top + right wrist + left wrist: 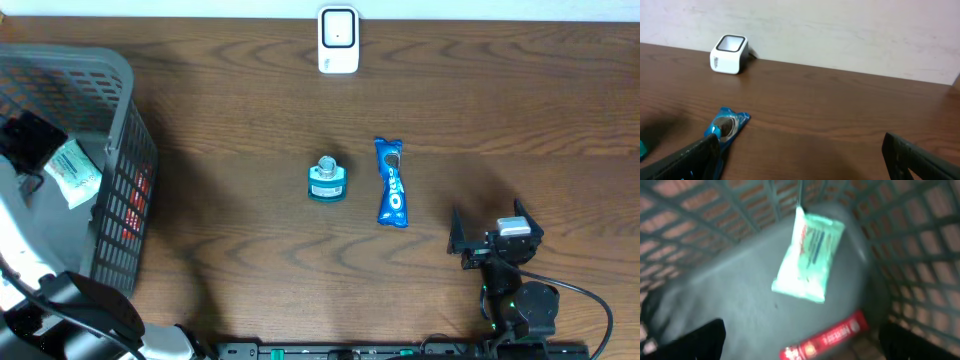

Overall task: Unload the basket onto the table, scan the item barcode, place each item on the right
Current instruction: 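Reach the left gripper into the basket and grasp the mint-green wipes pack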

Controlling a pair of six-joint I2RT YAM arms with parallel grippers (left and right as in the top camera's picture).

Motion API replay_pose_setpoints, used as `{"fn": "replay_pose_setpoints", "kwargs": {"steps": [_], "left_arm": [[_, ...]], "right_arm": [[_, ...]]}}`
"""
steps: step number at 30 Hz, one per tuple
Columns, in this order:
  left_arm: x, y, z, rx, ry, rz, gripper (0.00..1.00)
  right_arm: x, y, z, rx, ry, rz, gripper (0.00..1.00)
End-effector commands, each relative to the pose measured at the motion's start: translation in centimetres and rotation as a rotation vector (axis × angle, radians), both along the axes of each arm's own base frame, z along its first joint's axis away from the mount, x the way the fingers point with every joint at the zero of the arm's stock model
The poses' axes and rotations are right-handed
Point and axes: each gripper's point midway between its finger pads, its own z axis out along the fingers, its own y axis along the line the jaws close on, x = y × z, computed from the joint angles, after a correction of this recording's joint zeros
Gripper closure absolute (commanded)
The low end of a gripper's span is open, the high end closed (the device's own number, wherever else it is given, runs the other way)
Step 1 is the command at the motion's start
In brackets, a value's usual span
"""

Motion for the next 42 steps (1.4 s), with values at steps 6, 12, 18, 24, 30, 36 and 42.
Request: {"fn": "replay_pose_setpoints", "kwargs": {"steps": [6, 12, 18, 24, 30, 36, 42], "left_arm": [[0.5, 1.8, -7.5, 0.158, 0.042, -0.155, 0.02], [2.4, 3.1, -11.3, 0.179, 0.017, -0.155, 0.02], [3.7, 3.9, -15.0, 0.159, 0.022, -0.158, 0.02], [4.3, 3.1, -17.8, 0.129, 0.055, -0.184, 0.02], [4.9, 1.1, -19.2, 0.099, 0.090, -0.230, 0.04], [3.9, -0.1, -19.4, 0.063, 0.140, -0.245, 0.59], [1.4, 1.4, -15.4, 0.121, 0.164, -0.182, 0.78]], "right_arm": [[0.0, 0.1, -0.2, -0.007, 0.006, 0.003, 0.01], [0.0, 0.1, -0.2, -0.007, 0.005, 0.003, 0.01], [0.0, 0.1, -0.2, -0.007, 0.006, 0.003, 0.01], [0.0, 0.1, -0.2, -0.007, 0.005, 0.003, 0.01], [0.0, 0.1, -0.2, -0.007, 0.005, 0.003, 0.01], [0.0, 0.1, -0.2, -0.007, 0.006, 0.003, 0.01], [0.0, 0.1, -0.2, -0.007, 0.005, 0.003, 0.01]]}}
